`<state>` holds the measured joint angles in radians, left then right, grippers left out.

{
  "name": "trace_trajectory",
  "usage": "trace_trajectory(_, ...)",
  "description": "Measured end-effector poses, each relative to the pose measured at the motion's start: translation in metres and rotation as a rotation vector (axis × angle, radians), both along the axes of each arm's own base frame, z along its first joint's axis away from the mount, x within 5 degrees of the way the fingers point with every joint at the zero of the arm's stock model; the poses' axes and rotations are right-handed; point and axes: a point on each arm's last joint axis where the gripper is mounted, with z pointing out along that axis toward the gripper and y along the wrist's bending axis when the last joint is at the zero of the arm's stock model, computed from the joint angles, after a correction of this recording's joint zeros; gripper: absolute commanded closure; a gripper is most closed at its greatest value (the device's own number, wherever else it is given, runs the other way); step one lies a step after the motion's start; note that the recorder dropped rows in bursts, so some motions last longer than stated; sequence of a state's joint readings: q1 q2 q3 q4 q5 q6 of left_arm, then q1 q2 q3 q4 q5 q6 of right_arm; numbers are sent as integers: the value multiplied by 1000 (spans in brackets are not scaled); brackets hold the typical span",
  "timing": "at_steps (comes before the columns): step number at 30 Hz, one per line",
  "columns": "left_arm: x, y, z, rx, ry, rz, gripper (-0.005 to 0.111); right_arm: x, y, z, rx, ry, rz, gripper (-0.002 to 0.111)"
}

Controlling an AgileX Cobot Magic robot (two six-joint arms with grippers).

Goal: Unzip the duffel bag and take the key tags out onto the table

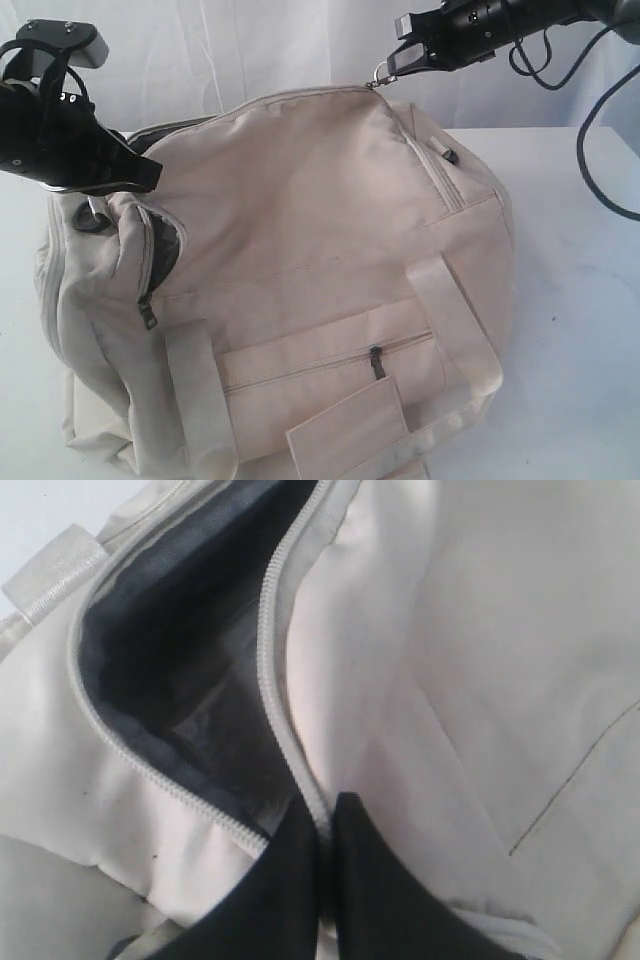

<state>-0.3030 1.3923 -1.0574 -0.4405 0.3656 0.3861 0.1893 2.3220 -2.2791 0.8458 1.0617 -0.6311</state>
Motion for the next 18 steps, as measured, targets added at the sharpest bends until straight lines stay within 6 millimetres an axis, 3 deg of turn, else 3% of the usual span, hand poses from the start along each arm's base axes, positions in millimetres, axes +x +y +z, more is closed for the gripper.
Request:
trace_trajectory(7,0,0,0,-1,1,1,107,-2,-17,-3,-10,66,26,108)
trace_trajectory(18,0,0,0,-1,1,1,107,-11,-22,7,-49,78,63,108)
